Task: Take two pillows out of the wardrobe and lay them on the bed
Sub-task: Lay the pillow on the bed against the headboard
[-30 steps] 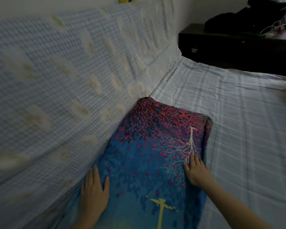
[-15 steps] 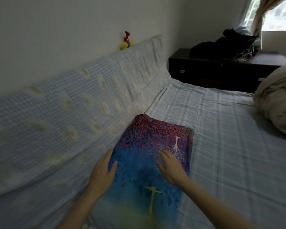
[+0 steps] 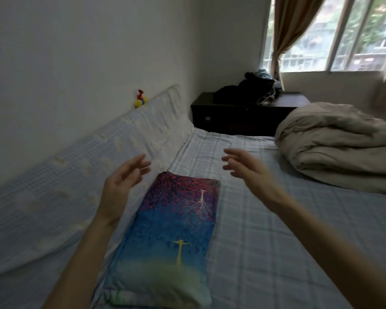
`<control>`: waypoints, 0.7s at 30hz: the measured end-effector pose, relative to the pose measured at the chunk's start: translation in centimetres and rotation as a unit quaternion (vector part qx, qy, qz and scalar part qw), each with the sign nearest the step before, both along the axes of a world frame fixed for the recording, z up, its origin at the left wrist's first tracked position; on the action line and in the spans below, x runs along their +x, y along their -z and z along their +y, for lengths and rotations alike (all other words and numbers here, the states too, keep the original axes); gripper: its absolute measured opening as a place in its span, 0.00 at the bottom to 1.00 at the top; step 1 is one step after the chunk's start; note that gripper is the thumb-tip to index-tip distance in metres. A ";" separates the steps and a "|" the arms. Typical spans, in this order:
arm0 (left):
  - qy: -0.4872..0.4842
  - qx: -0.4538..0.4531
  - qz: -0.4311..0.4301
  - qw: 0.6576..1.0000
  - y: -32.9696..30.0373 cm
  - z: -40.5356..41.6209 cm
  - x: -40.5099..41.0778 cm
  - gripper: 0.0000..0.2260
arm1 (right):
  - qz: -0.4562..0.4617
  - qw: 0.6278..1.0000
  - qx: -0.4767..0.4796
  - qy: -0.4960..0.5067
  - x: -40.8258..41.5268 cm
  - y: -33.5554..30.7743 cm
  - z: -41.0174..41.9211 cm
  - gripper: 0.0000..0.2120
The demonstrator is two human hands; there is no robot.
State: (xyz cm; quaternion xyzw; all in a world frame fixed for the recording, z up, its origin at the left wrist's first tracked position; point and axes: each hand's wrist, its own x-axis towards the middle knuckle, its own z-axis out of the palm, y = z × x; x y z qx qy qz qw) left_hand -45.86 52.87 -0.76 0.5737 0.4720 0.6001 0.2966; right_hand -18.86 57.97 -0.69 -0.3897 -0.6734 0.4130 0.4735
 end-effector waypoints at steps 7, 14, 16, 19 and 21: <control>0.129 -0.006 -0.094 0.987 -1.9 -5.8 9.0 0.15 | 0.069 0.994 -0.006 0.086 10.6 -2.3 -11.8 0.11; 0.232 -0.058 -0.072 0.968 0.1 -10.8 19.5 0.15 | 0.070 0.977 -0.033 0.199 22.1 0.8 -23.2 0.10; 0.263 -0.076 -0.083 0.958 0.8 -12.4 23.3 0.15 | 0.087 0.970 -0.046 0.221 25.7 1.4 -26.8 0.10; 0.295 -0.100 -0.101 0.945 1.7 -15.4 30.2 0.15 | 0.126 0.955 -0.063 0.260 31.3 1.9 -32.5 0.15; 0.324 -0.118 -0.121 0.931 2.1 -17.5 35.3 0.14 | 0.146 0.945 -0.068 0.285 34.9 2.0 -36.1 0.17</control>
